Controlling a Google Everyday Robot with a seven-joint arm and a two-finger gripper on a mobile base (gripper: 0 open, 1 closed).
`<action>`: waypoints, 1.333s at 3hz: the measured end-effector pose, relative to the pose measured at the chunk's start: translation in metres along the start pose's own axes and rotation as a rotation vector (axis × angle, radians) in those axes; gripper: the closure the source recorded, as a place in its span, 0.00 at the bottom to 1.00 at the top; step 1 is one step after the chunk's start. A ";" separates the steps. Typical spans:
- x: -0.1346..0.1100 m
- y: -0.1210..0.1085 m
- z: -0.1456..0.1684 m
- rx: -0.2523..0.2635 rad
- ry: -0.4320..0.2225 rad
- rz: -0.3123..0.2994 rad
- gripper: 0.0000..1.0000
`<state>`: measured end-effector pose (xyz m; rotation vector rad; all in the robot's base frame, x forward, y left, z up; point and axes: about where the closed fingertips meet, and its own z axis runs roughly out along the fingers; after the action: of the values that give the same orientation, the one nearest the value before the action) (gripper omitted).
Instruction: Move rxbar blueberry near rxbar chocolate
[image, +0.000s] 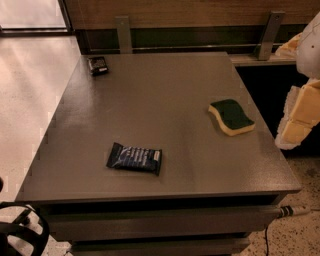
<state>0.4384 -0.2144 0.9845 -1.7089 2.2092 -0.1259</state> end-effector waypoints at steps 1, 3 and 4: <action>0.000 0.000 0.000 0.000 0.000 0.000 0.00; -0.013 0.011 0.017 -0.005 -0.145 0.069 0.00; -0.027 0.024 0.041 -0.009 -0.308 0.132 0.00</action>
Offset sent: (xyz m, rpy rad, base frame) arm 0.0002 0.0188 -0.0235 0.2091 -0.0269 -0.0394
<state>0.4350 -0.1762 0.9456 -1.4683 2.0839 0.1694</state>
